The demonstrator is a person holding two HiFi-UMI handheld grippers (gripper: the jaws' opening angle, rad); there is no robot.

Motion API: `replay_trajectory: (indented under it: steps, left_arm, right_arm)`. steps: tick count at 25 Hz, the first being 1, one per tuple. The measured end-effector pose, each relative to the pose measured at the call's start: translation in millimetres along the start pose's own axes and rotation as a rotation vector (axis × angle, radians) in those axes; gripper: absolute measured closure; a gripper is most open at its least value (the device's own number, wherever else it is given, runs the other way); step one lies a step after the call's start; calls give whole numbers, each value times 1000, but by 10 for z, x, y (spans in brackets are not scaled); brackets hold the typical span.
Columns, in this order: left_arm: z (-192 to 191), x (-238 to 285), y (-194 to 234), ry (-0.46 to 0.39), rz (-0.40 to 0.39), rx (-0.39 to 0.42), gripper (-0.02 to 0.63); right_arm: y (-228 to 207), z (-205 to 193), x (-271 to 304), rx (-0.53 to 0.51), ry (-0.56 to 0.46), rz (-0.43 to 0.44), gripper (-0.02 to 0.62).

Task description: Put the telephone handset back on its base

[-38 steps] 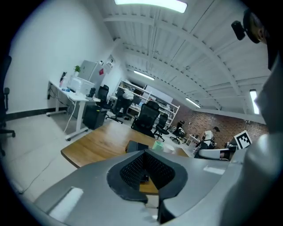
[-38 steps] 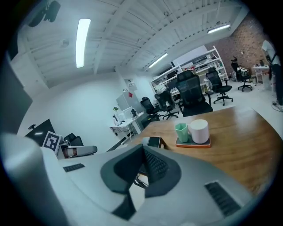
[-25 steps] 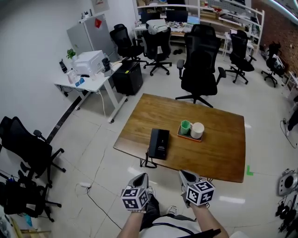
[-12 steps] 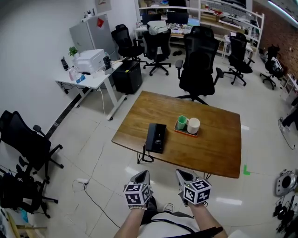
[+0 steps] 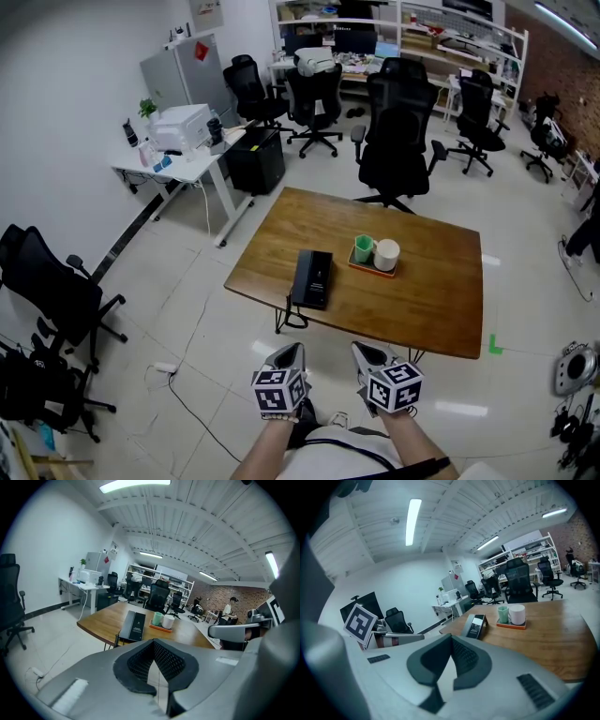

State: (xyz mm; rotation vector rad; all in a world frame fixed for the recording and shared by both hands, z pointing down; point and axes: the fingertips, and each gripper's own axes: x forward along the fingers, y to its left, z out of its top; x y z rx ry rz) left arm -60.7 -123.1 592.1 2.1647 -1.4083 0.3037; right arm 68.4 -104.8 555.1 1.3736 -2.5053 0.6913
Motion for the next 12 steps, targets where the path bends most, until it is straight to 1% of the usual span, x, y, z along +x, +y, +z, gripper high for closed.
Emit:
replay_trajectory:
  steps: [4, 12]
  left_arm:
    - [-16, 11, -10, -3, 0, -1, 600]
    - [28, -14, -1, -7, 8, -16, 600]
  right_arm:
    - [-82, -4, -27, 7, -7, -15, 583]
    - [-56, 39, -30, 6, -7, -7, 583]
